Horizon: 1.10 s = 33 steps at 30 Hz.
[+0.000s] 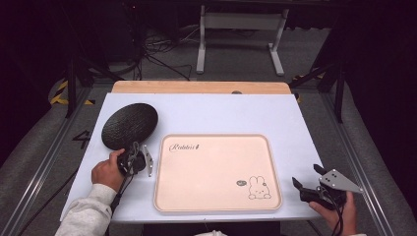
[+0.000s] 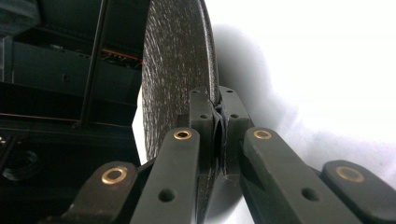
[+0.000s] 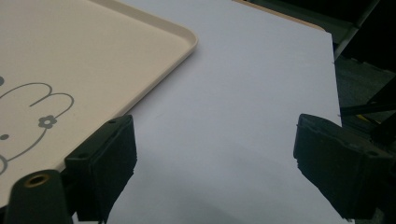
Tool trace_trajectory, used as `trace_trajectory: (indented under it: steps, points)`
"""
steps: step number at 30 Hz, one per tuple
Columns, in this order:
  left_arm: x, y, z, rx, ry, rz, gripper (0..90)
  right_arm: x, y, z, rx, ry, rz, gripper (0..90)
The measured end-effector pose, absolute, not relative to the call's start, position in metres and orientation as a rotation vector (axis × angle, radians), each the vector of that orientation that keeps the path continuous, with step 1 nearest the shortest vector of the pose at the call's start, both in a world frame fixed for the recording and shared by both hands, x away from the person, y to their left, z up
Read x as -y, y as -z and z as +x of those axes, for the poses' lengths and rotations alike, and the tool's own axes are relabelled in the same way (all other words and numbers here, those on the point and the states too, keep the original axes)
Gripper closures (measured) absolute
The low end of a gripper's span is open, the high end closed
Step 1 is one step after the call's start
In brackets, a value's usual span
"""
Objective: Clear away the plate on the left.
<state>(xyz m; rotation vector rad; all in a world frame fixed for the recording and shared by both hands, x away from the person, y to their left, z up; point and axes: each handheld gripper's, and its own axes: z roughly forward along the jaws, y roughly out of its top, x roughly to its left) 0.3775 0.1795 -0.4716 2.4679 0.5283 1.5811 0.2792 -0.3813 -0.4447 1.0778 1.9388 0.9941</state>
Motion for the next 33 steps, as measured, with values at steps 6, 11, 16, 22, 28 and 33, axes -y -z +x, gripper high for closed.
trace_trajectory:
  steps: [6, 11, 16, 22, 28, 33]
  points:
    - [-0.176, 0.467, 0.372, -0.520, -1.548, 2.430, 87.0, 0.381, 0.444, 0.279, -1.938, -0.998, 1.076, 13.8]
    - [-0.174, 0.462, 0.369, -0.506, -1.532, 2.424, 87.0, 0.381, 0.444, 0.279, -1.940, -0.998, 1.077, 13.8]
    - [-0.172, 0.460, 0.365, -0.468, -1.516, 2.424, 86.9, 0.381, 0.444, 0.279, -1.943, -0.993, 1.078, 13.8]
    - [-0.167, 0.453, 0.359, -0.436, -1.498, 2.406, 86.8, 0.382, 0.445, 0.279, -1.941, -0.994, 1.083, 13.9]
    - [-0.158, 0.444, 0.347, -0.378, -1.510, 2.359, 87.0, 0.382, 0.445, 0.279, -1.939, -0.994, 1.084, 13.8]
    - [-0.147, 0.437, 0.338, -0.348, -1.497, 2.340, 87.0, 0.382, 0.445, 0.279, -1.938, -0.994, 1.082, 13.9]
